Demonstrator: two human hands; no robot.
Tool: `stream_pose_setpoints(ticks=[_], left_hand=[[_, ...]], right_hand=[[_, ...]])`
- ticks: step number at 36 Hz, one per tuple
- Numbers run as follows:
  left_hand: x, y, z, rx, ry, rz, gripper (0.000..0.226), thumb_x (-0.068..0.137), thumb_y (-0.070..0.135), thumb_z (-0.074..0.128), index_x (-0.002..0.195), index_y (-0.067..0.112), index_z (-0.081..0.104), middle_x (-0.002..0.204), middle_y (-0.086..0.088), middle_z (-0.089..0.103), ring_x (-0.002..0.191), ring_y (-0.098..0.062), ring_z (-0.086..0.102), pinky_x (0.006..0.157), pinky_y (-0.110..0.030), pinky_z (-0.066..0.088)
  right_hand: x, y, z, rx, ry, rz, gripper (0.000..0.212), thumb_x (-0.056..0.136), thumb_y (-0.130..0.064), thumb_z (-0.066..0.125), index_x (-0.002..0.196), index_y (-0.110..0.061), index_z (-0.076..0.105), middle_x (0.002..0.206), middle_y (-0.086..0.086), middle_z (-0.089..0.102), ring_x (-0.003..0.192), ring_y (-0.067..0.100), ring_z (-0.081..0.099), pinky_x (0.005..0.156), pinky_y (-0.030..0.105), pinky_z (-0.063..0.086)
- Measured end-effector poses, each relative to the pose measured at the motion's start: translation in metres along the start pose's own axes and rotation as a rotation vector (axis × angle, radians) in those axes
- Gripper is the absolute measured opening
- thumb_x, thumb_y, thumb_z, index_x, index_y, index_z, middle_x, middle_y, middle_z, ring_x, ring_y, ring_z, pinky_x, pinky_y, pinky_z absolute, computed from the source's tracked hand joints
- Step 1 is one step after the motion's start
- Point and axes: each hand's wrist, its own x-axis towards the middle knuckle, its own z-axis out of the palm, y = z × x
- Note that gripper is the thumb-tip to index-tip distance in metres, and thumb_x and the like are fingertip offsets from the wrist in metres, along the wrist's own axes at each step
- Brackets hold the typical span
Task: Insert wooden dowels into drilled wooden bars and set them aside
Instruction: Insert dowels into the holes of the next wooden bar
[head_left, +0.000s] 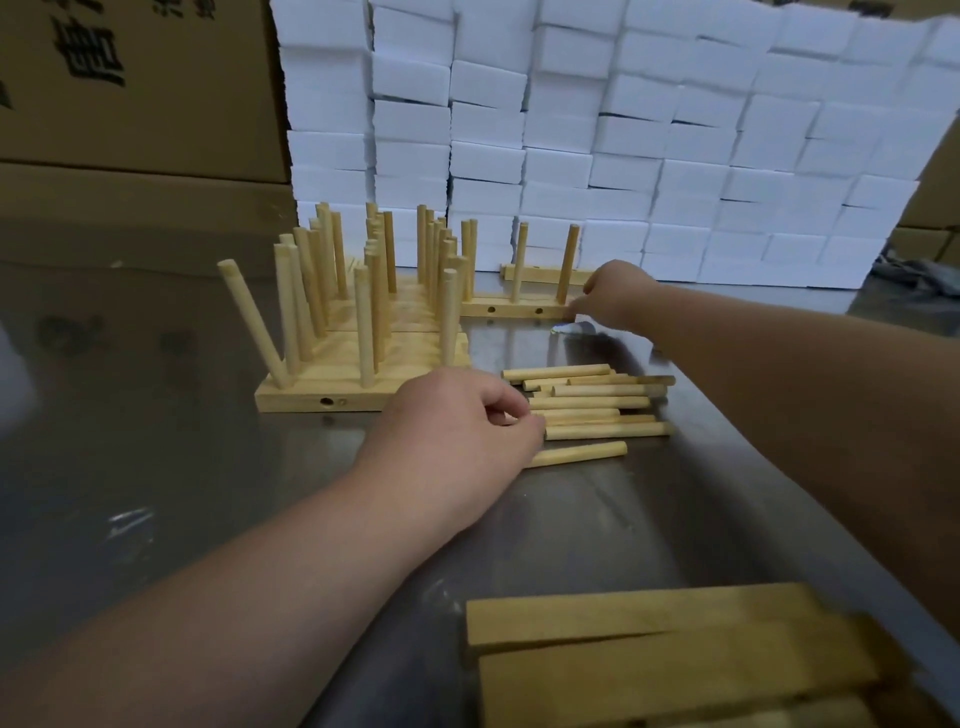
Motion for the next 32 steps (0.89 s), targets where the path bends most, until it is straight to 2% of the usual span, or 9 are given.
stream_pose_setpoints(ticks=[6, 10, 16, 18, 21, 24, 27, 30, 32], left_hand=[[-0.003, 0.005, -0.002, 0.109, -0.047, 0.031, 0.010, 0.075, 0.039, 0.065, 0.066, 0.037, 0.065, 0.074, 0.024, 0.055, 0.077, 0.004, 0.050, 0.060, -0.014, 0.037], [-0.002, 0.005, 0.000, 0.179, -0.067, 0.019, 0.010, 0.075, 0.038, 0.064, 0.065, 0.038, 0.063, 0.075, 0.023, 0.055, 0.075, 0.002, 0.050, 0.061, -0.020, 0.042], [-0.001, 0.003, 0.002, 0.236, -0.081, 0.030, 0.014, 0.076, 0.040, 0.064, 0.062, 0.037, 0.063, 0.073, 0.022, 0.053, 0.073, 0.001, 0.049, 0.058, -0.020, 0.041], [0.000, 0.002, 0.003, 0.248, -0.088, 0.041, 0.015, 0.075, 0.041, 0.065, 0.061, 0.037, 0.064, 0.071, 0.022, 0.053, 0.071, 0.001, 0.050, 0.055, -0.020, 0.040], [0.001, 0.002, 0.004, 0.254, -0.103, 0.049, 0.017, 0.076, 0.043, 0.066, 0.062, 0.036, 0.062, 0.072, 0.021, 0.054, 0.072, 0.000, 0.051, 0.059, -0.022, 0.043], [0.001, 0.001, 0.004, 0.258, -0.118, 0.054, 0.017, 0.078, 0.043, 0.065, 0.063, 0.036, 0.060, 0.074, 0.020, 0.055, 0.074, -0.002, 0.052, 0.065, -0.025, 0.048], [0.000, 0.001, 0.003, 0.266, -0.140, 0.066, 0.016, 0.079, 0.044, 0.063, 0.065, 0.038, 0.059, 0.075, 0.021, 0.054, 0.077, -0.002, 0.052, 0.065, -0.025, 0.047], [-0.001, 0.002, 0.003, 0.260, -0.139, 0.076, 0.015, 0.081, 0.040, 0.063, 0.067, 0.039, 0.059, 0.074, 0.021, 0.054, 0.077, -0.003, 0.053, 0.065, -0.024, 0.046], [-0.003, 0.003, 0.002, 0.249, -0.128, 0.080, 0.016, 0.082, 0.038, 0.062, 0.066, 0.039, 0.059, 0.075, 0.020, 0.056, 0.078, -0.005, 0.054, 0.065, -0.025, 0.046]], right_hand=[[-0.017, 0.033, -0.031, -0.126, 0.074, 0.082, 0.020, 0.084, -0.013, 0.049, 0.066, -0.004, 0.047, 0.076, 0.011, 0.049, 0.069, 0.027, 0.047, 0.059, 0.027, 0.035], [-0.034, 0.052, -0.039, -0.153, 0.033, 0.184, 0.031, 0.087, -0.028, 0.057, 0.069, -0.005, 0.046, 0.067, 0.008, 0.045, 0.062, 0.022, 0.045, 0.051, 0.027, 0.031], [-0.041, 0.060, -0.023, -0.036, -0.028, 0.291, 0.048, 0.088, -0.050, 0.054, 0.067, -0.009, 0.044, 0.075, 0.010, 0.051, 0.080, 0.028, 0.050, 0.071, 0.031, 0.036], [-0.041, 0.056, -0.022, 0.009, -0.024, 0.301, 0.048, 0.085, -0.052, 0.056, 0.074, -0.006, 0.049, 0.078, 0.011, 0.052, 0.074, 0.027, 0.051, 0.069, 0.032, 0.038], [-0.042, 0.045, -0.022, -0.060, -0.057, 0.341, 0.035, 0.082, -0.037, 0.061, 0.072, -0.005, 0.051, 0.072, 0.010, 0.052, 0.063, 0.023, 0.049, 0.060, 0.029, 0.038], [-0.043, 0.037, -0.024, -0.062, -0.073, 0.351, 0.027, 0.088, -0.020, 0.051, 0.067, -0.004, 0.047, 0.072, 0.012, 0.050, 0.067, 0.027, 0.050, 0.061, 0.027, 0.041], [-0.052, 0.036, -0.029, -0.103, -0.071, 0.332, 0.029, 0.090, -0.020, 0.046, 0.067, -0.002, 0.046, 0.071, 0.014, 0.050, 0.072, 0.029, 0.053, 0.070, 0.033, 0.046], [-0.065, 0.040, -0.033, -0.176, -0.095, 0.353, 0.021, 0.087, -0.011, 0.049, 0.068, -0.002, 0.048, 0.066, 0.014, 0.049, 0.058, 0.026, 0.050, 0.063, 0.033, 0.044], [-0.075, 0.046, -0.033, -0.202, -0.129, 0.358, 0.023, 0.089, -0.012, 0.049, 0.067, -0.004, 0.045, 0.068, 0.012, 0.048, 0.060, 0.025, 0.048, 0.066, 0.033, 0.042]])
